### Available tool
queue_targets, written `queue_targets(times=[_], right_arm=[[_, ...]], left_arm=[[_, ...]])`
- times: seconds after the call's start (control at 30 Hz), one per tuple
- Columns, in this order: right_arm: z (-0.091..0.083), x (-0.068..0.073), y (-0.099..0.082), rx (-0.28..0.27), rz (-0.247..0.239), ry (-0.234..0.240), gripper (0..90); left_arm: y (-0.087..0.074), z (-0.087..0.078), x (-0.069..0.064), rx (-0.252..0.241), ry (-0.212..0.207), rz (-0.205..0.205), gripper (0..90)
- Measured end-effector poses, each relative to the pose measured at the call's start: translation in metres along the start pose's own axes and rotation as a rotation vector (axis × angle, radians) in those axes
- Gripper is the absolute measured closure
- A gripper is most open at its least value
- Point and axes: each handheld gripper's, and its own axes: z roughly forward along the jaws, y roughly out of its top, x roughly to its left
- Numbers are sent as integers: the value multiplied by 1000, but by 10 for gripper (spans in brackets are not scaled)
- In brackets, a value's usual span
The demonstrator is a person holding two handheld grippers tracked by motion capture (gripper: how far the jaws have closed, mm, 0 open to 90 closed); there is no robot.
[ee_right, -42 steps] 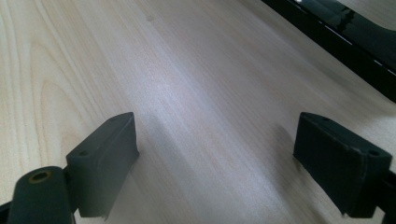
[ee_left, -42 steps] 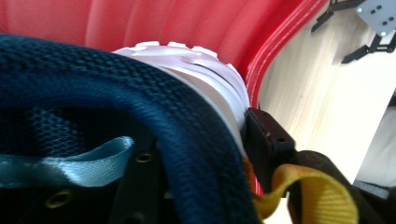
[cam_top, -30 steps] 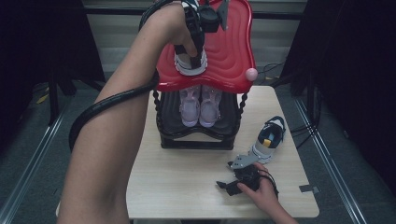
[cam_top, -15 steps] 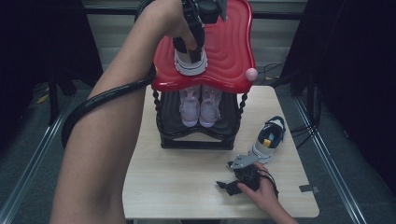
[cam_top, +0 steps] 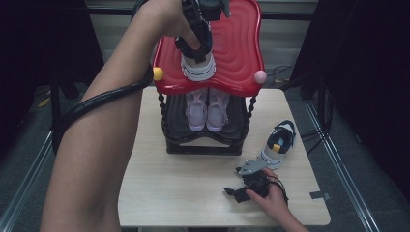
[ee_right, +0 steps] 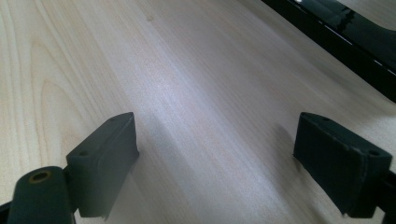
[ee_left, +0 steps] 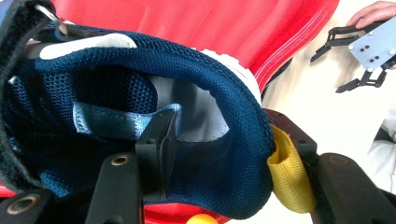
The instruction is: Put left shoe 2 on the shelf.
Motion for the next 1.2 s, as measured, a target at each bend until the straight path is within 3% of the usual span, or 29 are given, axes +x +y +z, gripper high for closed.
queue_targets(times=[0.8,1.2], right_arm=[[0,0,0,0,1,0,128],[0,0,0,0,0,0,128]], left_arm=[[-4,0,-4,21,22,16,487],[-7,-6,-2,-8,2,-42,438]])
